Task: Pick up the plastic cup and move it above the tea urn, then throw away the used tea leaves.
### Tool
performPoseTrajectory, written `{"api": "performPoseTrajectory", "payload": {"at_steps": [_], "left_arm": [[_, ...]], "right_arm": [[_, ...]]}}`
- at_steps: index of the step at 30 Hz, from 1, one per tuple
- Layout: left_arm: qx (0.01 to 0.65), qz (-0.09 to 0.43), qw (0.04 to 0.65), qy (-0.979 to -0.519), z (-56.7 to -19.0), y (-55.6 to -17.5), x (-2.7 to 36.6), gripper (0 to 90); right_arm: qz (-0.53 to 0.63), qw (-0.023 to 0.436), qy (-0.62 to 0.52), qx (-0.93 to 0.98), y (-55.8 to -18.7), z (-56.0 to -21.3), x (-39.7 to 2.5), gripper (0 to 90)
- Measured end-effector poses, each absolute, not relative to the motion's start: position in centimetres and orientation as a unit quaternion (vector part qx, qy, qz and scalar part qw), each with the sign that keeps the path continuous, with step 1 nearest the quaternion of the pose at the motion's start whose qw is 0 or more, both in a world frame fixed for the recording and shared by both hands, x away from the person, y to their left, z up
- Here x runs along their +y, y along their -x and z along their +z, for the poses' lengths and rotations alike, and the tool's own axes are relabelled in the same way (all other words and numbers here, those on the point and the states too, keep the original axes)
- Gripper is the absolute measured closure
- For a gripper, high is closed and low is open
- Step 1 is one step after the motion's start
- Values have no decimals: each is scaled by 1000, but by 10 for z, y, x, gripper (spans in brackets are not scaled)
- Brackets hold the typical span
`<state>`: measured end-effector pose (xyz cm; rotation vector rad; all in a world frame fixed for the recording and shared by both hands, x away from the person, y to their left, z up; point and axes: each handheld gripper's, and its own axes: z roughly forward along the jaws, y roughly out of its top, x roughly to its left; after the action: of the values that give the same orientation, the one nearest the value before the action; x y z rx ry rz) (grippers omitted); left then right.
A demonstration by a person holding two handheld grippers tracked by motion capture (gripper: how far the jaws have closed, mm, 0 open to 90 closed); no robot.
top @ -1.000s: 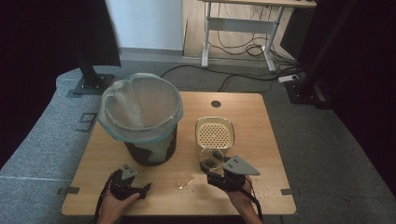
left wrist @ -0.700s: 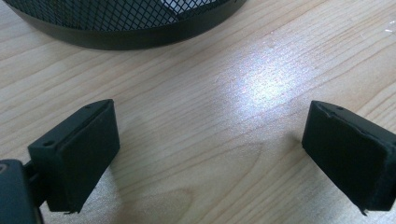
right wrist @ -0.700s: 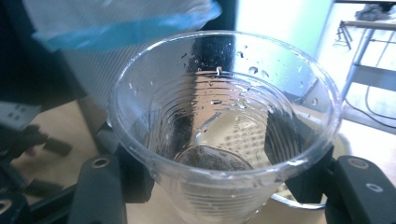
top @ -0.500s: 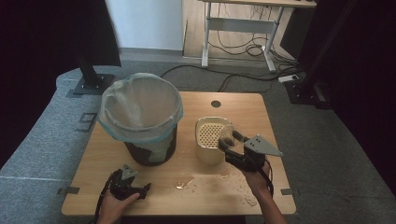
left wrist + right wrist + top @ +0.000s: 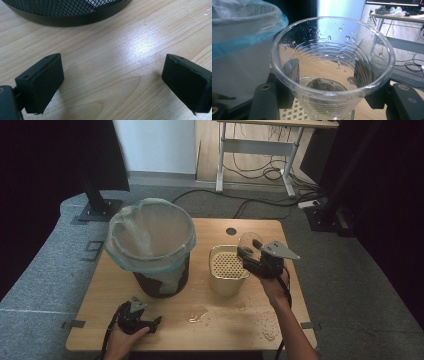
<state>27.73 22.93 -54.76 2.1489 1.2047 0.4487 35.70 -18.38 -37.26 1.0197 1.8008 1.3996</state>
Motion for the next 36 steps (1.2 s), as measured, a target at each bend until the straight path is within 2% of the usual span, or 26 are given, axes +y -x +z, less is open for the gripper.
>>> {"api": "performPoseTrajectory", "payload": {"at_steps": [15, 23, 24, 31, 36], "left_arm": [[457, 170, 313, -815, -548, -277, 229, 37], [457, 170, 314, -814, -548, -277, 229, 37], [457, 170, 314, -815, -548, -277, 229, 37], [457, 170, 314, -815, -548, -277, 229, 37], [457, 170, 314, -815, -548, -277, 229, 37]], "right_arm": [[512, 328, -386, 694, -376, -372, -183, 372], [454, 380, -352, 725, -379, -362, -177, 371], [429, 400, -338, 736, -380, -360, -174, 371], [362, 457, -287, 760, -382, -353, -163, 373], [278, 517, -231, 776, -385, -353, -153, 374]]}}
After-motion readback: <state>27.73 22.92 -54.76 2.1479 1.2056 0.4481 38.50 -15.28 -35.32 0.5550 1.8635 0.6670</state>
